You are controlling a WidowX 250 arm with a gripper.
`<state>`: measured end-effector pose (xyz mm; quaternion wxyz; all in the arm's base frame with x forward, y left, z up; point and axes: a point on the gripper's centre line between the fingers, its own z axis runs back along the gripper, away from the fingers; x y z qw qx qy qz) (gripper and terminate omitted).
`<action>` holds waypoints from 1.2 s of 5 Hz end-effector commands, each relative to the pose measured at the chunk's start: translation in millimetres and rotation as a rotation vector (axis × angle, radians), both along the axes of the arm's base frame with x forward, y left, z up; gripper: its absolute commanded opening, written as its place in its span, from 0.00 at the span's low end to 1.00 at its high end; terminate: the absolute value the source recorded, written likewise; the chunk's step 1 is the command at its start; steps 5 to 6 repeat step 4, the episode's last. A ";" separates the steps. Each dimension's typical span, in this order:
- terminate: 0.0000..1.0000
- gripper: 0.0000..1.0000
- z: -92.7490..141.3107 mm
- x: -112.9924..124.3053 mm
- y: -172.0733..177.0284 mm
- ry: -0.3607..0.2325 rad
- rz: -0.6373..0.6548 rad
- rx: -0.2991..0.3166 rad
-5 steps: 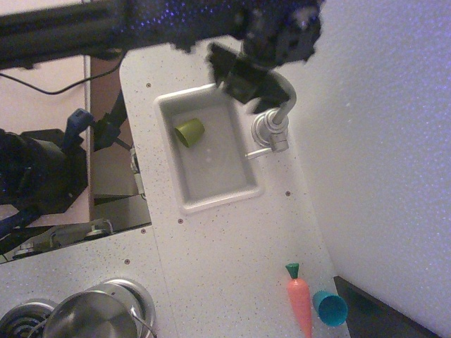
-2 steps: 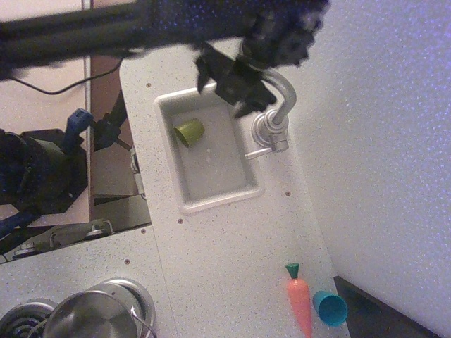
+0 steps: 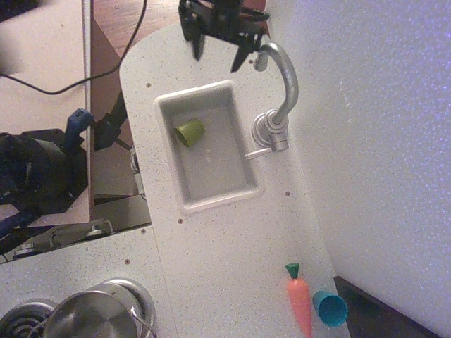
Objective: Turn faucet left
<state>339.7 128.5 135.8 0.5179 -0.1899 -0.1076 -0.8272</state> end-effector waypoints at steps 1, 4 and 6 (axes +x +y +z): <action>0.00 1.00 4.9 8.4 -17.7 -0.012 -0.104 0.019; 1.00 1.00 3.5 -9.7 -53.6 0.009 -0.111 0.018; 1.00 1.00 3.5 -9.7 -53.6 0.009 -0.111 0.018</action>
